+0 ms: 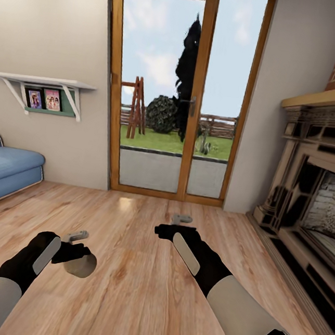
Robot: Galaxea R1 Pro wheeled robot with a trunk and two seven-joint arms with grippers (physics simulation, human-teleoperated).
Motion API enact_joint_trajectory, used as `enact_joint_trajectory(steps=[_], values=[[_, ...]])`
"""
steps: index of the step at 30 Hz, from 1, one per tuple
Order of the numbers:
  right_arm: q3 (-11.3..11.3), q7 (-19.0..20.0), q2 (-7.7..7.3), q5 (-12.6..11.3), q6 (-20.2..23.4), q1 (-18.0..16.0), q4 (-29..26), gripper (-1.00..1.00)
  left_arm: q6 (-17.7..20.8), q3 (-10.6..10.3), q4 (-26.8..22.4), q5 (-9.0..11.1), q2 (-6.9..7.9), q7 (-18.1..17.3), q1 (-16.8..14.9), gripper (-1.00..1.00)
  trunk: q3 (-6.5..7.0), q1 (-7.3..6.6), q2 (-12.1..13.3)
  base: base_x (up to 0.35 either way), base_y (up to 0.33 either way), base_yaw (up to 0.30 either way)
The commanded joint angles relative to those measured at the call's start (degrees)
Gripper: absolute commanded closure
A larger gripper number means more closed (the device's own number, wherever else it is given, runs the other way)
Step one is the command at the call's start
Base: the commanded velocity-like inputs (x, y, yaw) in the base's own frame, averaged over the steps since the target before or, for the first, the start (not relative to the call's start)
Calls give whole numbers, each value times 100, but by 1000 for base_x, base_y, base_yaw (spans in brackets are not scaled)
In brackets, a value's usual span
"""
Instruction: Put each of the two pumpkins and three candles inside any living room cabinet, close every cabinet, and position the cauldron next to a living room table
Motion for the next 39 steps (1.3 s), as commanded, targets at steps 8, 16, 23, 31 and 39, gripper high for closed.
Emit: enact_joint_trajectory(steps=[8, 16, 23, 31, 39], values=[[18, -55, -1, -55, 6, -6, -13, -100, 15, -24, -7, 62, 5, 47, -2, 100, 164, -58, 75, -329, 0, 0], [18, -40, -3, -62, 1, -6, -6, -100, 15, -25, -13, 94, 6, 47, -2, 100, 233, -124, 195, -65, 0, -93], [18, -46, -1, -25, -7, -6, -22, -100, 15, 4, -13, 104, 6, 47, -2, 100, 259, -124, 195, -88, 0, -198], [26, -43, -4, -22, -4, -6, -51, -100, 15, -2, -13, 106, 6, 47, -2, 100, 261, -124, 195, -92, 0, -23], [21, -47, 1, -63, 46, -6, -62, -100, 15, 11, -13, 114, 6, 47, -2, 100, 261, -124, 195, -3, 0, -1]])
